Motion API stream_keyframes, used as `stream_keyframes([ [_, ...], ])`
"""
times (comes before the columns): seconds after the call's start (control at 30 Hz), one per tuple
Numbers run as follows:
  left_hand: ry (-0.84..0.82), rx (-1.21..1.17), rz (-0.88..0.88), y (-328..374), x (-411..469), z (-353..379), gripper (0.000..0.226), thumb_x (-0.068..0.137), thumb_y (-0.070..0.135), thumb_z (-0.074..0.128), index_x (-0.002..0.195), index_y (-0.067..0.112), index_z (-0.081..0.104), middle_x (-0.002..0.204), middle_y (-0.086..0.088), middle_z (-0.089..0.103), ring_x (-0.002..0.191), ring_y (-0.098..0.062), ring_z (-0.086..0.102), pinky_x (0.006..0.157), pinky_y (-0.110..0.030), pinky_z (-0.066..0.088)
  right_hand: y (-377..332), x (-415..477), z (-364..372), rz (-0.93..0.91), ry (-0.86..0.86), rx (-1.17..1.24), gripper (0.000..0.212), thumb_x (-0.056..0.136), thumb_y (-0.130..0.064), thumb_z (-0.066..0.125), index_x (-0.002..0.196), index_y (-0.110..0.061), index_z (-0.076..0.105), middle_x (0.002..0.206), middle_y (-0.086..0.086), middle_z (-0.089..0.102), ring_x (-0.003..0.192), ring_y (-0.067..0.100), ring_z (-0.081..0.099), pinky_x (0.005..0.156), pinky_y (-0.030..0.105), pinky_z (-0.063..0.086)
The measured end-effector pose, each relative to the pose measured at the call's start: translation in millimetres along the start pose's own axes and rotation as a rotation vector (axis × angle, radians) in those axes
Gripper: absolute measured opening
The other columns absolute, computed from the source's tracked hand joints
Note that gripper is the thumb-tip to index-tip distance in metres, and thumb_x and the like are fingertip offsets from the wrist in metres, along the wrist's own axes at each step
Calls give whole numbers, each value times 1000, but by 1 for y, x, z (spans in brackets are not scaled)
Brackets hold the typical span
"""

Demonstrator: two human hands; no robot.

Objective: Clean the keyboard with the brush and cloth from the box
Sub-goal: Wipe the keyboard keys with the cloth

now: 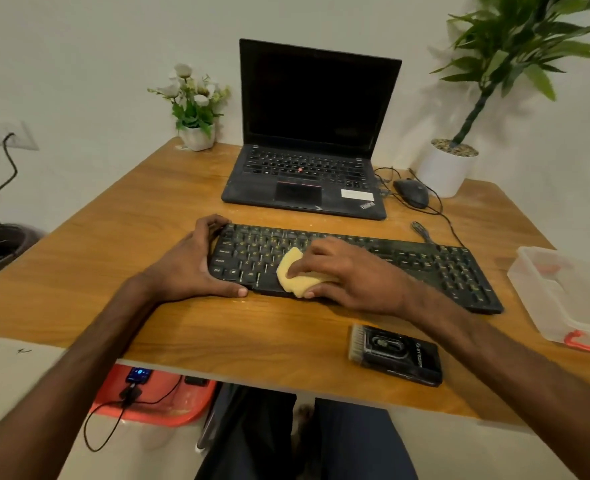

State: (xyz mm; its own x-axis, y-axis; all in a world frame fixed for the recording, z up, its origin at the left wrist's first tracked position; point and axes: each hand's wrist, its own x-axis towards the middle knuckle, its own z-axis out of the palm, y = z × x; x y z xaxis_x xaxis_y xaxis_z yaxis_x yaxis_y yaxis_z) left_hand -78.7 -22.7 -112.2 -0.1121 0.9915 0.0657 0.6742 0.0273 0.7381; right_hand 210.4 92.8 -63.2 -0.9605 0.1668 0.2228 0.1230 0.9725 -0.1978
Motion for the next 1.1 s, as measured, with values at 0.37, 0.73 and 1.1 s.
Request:
stream_keyframes([
  [0.37, 12, -40, 30, 1, 0, 1, 133, 41, 66, 92, 144, 35, 15, 145, 7, 42, 131, -8, 45, 112, -34, 41, -33, 79, 31, -49, 136, -14, 30, 92, -22, 66, 121, -15, 64, 109, 5, 57, 100, 15, 51, 80, 24, 41],
  [0.73, -2, -71, 12, -2, 0, 0, 131, 43, 59, 95, 143, 39, 13, 145, 11, 40, 132, -5, 44, 112, -27, 39, -23, 73, 9, 93, -90, 72, 30, 93, -23, 63, 123, -22, 63, 115, -7, 57, 109, 5, 47, 89, 17, 35],
  [1.1, 34, 28, 1, 14, -18, 2, 128, 50, 71, 85, 149, 35, 12, 150, 14, 32, 129, -5, 43, 105, -23, 40, 0, 11, -8, 350, 141, 416, 28, 93, -19, 66, 120, -22, 68, 115, -10, 65, 105, -1, 57, 86, 16, 44],
])
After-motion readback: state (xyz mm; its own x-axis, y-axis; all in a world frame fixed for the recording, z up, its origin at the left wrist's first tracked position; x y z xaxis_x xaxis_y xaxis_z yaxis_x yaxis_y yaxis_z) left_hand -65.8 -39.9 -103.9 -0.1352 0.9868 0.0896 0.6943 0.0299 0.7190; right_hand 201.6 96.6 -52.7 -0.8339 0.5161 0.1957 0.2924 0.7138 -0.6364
